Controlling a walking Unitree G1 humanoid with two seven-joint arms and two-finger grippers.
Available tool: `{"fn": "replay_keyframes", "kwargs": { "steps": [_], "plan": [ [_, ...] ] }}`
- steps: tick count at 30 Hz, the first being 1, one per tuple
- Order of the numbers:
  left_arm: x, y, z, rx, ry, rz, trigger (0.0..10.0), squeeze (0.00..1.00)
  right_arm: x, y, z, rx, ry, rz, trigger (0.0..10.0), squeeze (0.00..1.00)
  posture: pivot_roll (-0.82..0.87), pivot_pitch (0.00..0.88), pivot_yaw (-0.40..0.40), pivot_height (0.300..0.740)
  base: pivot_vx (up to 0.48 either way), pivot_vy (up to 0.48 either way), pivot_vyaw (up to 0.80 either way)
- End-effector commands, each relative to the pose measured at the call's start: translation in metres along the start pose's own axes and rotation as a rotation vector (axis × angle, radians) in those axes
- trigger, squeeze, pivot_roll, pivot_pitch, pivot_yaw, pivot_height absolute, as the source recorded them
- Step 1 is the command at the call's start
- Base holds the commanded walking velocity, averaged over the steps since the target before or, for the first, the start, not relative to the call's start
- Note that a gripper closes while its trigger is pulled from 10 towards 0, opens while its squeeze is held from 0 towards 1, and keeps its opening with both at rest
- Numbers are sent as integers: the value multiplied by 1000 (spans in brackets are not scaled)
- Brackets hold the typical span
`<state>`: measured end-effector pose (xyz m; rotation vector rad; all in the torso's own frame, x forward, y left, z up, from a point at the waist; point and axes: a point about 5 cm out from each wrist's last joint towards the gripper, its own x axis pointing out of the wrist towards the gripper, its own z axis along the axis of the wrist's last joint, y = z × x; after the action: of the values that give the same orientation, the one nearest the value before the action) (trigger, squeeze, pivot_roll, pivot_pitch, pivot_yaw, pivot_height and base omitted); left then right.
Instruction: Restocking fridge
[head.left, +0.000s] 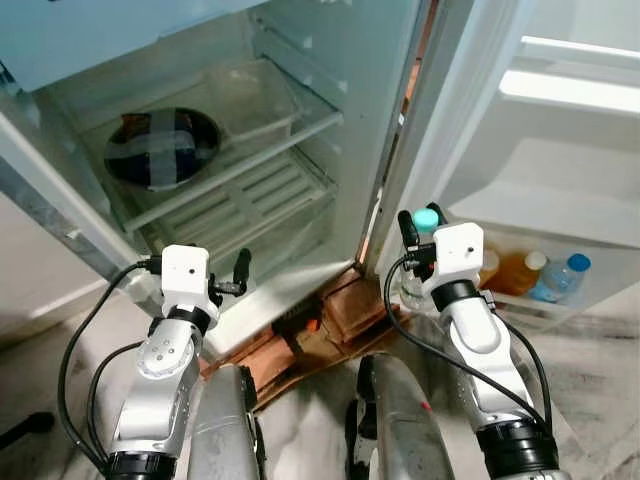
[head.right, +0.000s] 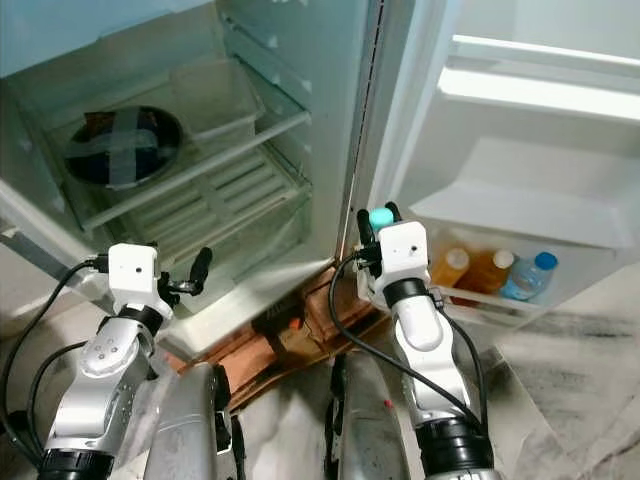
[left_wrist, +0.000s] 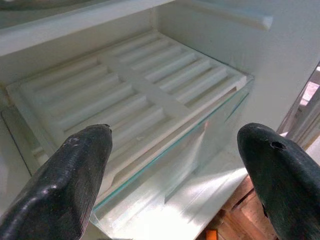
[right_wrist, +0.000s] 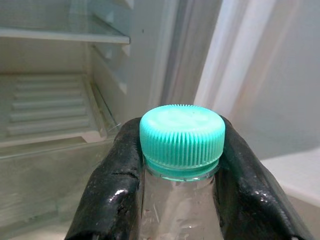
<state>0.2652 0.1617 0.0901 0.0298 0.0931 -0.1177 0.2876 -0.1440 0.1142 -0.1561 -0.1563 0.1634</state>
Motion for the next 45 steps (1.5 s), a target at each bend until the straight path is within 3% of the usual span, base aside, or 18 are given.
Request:
{"fn": "replay_keyframes", "kwargs": {
  "steps": [1, 17, 22, 27, 33, 45],
  "plan": [
    [-1, -1, -3, 2, 16, 5, 10000, 0, 0, -6, 1, -9, -11, -20, 10000, 0, -3, 183, 0, 624, 0, -431, 0],
    [-2, 1, -4, -10, 17, 27, 10000, 0, 0, -4, 1, -1, -12, -14, 10000, 0, -1, 185, 1, 624, 0, -103, 0],
    [-8, 13, -5, 25, 32, 72, 10000, 0, 3, 1, 2, 1, -24, 14, 10000, 0, 20, 188, 10, 624, 0, 0, 0],
    [-25, 33, -12, 45, 74, 124, 10000, 0, 17, -3, -3, -14, -14, -6, 10000, 0, 72, 204, 14, 624, 0, 0, 0],
    [-33, 38, -9, 67, 83, 123, 10000, 0, 30, -1, -16, -11, 33, -8, 10000, 0, 123, 222, 15, 609, 0, 0, 0],
    [-43, 45, -3, 90, 98, 130, 10000, 0, 47, 3, -15, -30, 3, -19, 10000, 0, 162, 260, 24, 559, 0, 0, 0]
  ]
}}
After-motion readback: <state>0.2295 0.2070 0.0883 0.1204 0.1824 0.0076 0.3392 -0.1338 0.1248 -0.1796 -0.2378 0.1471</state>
